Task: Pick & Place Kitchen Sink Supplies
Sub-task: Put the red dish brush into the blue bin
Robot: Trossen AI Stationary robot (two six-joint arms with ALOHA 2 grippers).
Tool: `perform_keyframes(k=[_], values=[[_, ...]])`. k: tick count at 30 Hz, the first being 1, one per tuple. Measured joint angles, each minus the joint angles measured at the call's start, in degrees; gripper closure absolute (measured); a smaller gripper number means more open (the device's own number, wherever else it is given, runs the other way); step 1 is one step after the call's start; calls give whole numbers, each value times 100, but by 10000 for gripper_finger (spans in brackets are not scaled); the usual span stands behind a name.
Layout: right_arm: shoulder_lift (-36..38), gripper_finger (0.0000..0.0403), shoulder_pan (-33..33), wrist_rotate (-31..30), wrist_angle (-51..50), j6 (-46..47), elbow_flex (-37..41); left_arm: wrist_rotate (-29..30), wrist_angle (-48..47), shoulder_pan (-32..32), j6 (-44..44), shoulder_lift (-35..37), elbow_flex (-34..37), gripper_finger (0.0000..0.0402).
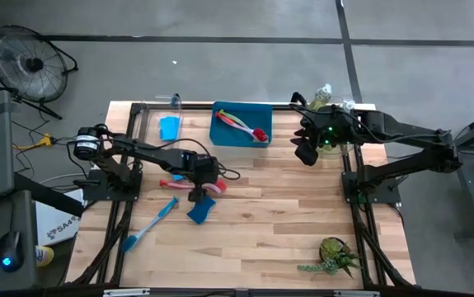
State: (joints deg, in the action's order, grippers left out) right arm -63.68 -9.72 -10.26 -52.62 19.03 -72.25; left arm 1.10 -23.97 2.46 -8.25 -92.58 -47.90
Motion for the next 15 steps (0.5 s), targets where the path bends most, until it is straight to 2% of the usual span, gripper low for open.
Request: perform_keyframes(k=[15], values=[[0, 272, 2, 0, -1, 21, 0, -179, -20, 2, 48, 0, 0, 268]])
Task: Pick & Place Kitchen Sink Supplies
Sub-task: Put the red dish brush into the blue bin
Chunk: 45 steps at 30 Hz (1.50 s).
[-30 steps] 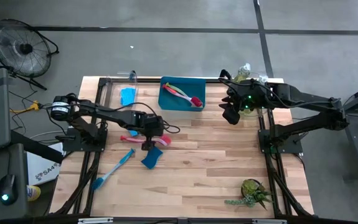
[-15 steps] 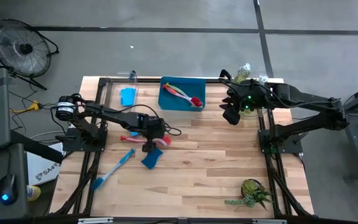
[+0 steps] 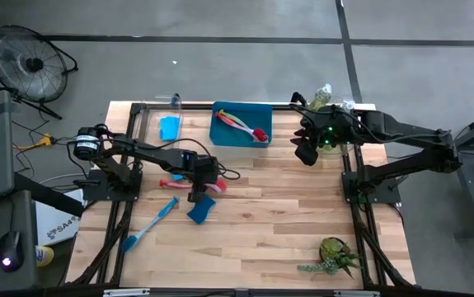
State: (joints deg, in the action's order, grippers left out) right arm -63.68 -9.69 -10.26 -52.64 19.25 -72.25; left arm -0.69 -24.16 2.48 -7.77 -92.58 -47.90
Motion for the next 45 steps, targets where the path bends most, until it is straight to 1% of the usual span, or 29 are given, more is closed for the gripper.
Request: perform_keyframes(k=[7, 18, 21, 26, 30, 35, 37, 40, 45], values=[[0, 272, 0, 0, 2, 0, 0, -24, -7, 0, 11, 0, 0, 339], [0, 272, 0, 20, 0, -24, 0, -108, -27, 11, -4, 120, -11, 339], [0, 272, -2, 20, 2, -104, 0, -101, -274, 11, -42, 131, -167, 339], [0, 272, -2, 20, 1, -131, 0, -53, -753, 13, -337, 131, -706, 339], [0, 272, 0, 20, 0, -131, 0, 29, -1269, 14, -661, 131, -1315, 339], [0, 272, 0, 20, 2, -129, 0, 467, -1757, 20, -1322, 131, -2213, 339], [0, 272, -1, 20, 2, -124, 0, 595, -1867, 106, -1596, 135, -2580, 339], [0, 272, -1, 21, 2, -26, 0, 624, -1995, 353, -1881, 136, -3032, 339], [0, 272, 0, 67, 8, 18, 0, 643, -2011, 894, -2326, 136, -3494, 339]])
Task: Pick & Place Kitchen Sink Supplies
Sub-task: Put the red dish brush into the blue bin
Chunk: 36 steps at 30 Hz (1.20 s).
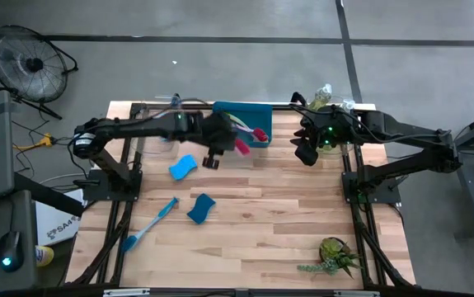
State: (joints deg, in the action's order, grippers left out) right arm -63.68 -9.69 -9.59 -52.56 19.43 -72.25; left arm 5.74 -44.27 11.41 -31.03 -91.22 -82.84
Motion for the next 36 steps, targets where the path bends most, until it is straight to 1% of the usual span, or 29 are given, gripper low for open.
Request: perform_keyframes(k=[5, 9, 16, 20, 23, 27, 31, 36], values=[[0, 272, -2, 16, 6, 67, 0, -89, 55, 542, -326, 0, -163, 339], [0, 272, -2, 19, 8, 129, 0, -244, 146, 865, -397, 0, -191, 339], [0, 272, -1, 40, 57, 152, 0, -531, 497, 1123, -671, 0, -191, 339], [0, 272, 0, 43, 60, 152, 0, -570, 827, 1245, -773, -1, -191, 339], [0, 272, -2, 162, 161, 164, 0, -744, 1063, 1354, -837, -90, -255, 339], [-1, 272, 0, 274, 300, 373, 0, -852, 949, 1476, -1165, -498, -762, 339], [-2, 272, -2, 271, 317, 529, 0, -1074, 649, 1583, -1465, -1046, -1474, 339], [-2, 272, -1, 256, 315, 629, 0, -1186, 103, 1677, -1868, -1629, -2216, 339]])
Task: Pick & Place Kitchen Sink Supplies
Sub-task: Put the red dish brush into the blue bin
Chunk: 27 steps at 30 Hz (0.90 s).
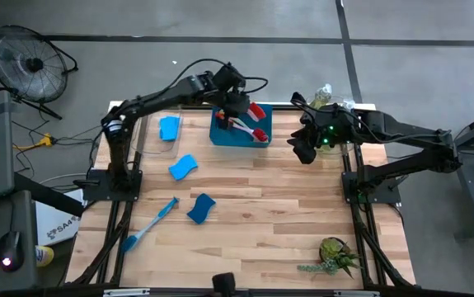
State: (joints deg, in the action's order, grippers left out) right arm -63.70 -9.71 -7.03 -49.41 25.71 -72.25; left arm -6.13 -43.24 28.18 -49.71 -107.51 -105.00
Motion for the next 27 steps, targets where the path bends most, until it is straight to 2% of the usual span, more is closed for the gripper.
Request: perform_keyframes(k=[3, 10, 20, 27], values=[[0, 272, -1, -2, 0, 5, 0, -103, -370, 39, -191, -221, -222, 339], [0, 272, -3, -195, 0, 9, 0, -108, -679, 35, -547, -441, -235, 339], [0, 272, -1, -489, 13, -15, 0, -59, -617, 37, -897, -493, -236, 339], [0, 272, -1, -501, 85, -17, 0, -216, -661, 305, -870, -597, -226, 333]])
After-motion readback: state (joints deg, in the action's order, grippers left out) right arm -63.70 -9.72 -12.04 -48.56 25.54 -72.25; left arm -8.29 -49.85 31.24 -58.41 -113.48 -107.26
